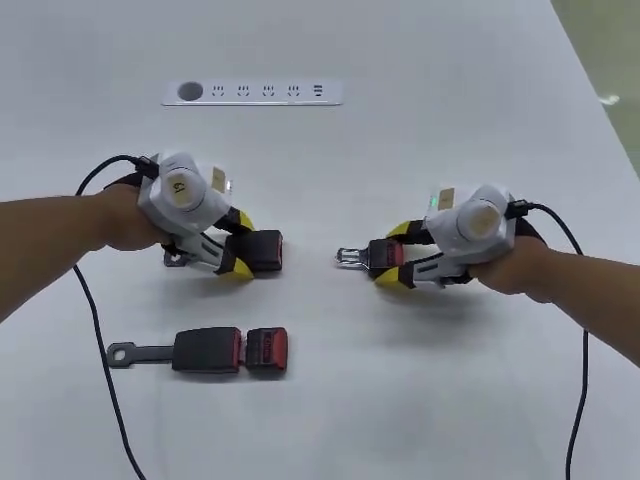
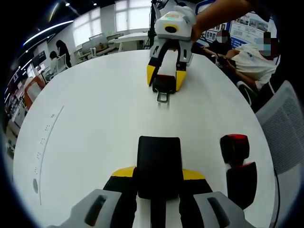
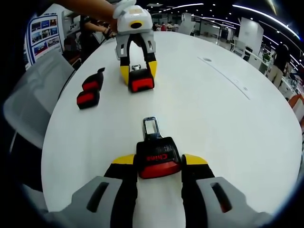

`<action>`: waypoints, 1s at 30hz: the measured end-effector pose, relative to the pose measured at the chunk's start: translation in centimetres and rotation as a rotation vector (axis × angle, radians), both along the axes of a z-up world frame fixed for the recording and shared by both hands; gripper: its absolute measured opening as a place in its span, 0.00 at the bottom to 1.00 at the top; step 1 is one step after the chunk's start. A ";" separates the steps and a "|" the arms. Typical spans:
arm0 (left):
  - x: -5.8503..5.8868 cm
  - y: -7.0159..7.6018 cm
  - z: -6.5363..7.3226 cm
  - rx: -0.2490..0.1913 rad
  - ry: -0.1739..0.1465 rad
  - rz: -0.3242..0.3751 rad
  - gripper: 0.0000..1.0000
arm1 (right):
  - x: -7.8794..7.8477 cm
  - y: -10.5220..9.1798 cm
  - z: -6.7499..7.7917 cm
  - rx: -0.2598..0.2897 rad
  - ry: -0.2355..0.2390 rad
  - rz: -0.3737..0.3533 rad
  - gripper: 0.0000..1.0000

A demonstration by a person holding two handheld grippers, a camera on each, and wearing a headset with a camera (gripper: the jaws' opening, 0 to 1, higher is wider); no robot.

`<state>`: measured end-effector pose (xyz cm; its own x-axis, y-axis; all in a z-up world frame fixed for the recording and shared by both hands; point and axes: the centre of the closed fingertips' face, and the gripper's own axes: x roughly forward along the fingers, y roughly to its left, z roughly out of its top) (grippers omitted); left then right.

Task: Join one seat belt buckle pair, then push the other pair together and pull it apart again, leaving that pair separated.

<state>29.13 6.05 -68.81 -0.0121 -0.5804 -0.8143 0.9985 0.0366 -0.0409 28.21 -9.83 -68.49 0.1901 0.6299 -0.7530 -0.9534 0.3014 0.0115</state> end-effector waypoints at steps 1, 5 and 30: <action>-0.1 -0.1 0.1 0.000 0.000 0.000 0.34 | 0.0 -0.2 0.0 -0.001 0.001 0.000 0.34; 0.0 0.0 0.2 0.002 0.000 -0.003 0.34 | -0.1 -0.7 0.0 -0.005 0.005 0.000 0.34; -0.2 0.2 -0.3 0.072 -0.011 -0.080 0.34 | 0.5 -2.6 -0.9 -0.013 0.011 -0.003 0.34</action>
